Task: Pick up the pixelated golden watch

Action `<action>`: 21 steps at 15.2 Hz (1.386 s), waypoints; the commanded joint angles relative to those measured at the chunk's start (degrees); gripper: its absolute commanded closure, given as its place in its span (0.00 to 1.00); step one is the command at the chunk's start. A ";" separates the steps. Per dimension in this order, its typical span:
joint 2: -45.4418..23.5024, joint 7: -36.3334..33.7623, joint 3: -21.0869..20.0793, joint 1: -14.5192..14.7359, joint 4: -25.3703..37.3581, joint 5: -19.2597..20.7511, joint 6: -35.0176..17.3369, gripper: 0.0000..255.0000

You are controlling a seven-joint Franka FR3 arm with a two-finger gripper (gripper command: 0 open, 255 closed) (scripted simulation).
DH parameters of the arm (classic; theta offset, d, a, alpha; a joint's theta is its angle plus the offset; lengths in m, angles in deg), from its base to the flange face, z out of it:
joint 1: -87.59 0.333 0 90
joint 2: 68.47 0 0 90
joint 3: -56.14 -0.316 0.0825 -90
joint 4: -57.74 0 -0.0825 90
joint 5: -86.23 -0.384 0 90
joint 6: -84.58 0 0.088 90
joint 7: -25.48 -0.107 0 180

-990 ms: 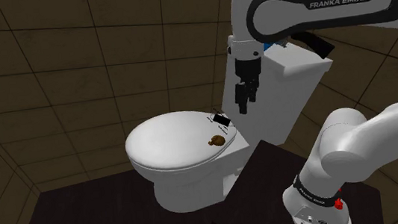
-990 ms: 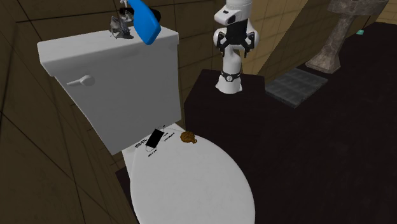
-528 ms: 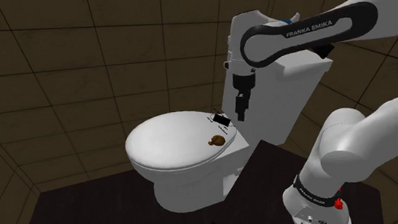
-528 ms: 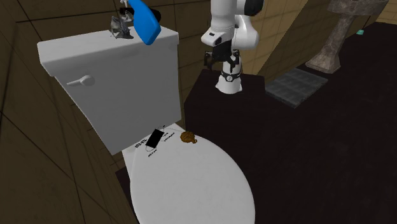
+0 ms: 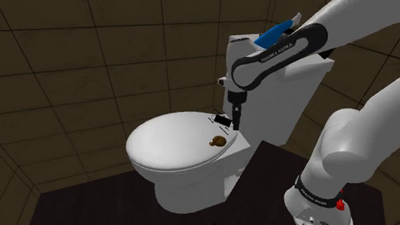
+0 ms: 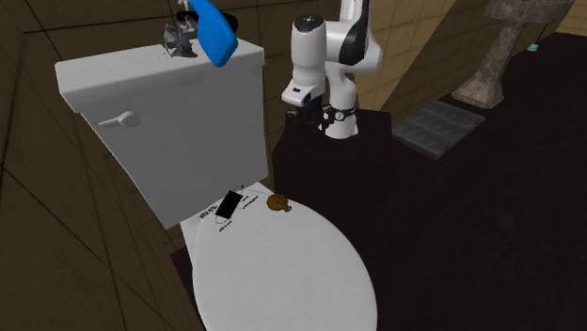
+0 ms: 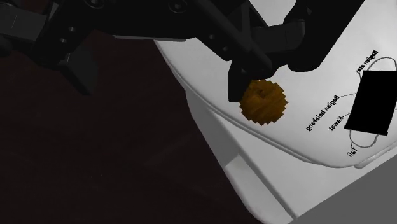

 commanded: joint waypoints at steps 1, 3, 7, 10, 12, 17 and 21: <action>-4.50 4.25 1.72 0.32 0.68 -0.01 -4.64 0.00; -9.49 8.52 3.21 0.87 1.70 -0.84 -9.22 0.00; -20.03 18.30 5.19 1.92 4.98 -5.05 -17.40 0.00; -28.06 26.67 4.99 1.79 8.50 -10.25 -22.33 0.00; -33.28 32.25 3.75 0.79 11.32 -13.93 -24.94 0.00; -43.05 41.35 -0.48 -2.89 17.44 -19.46 -29.23 0.00; -46.33 42.60 -1.89 -3.95 18.20 -21.09 -31.72 0.00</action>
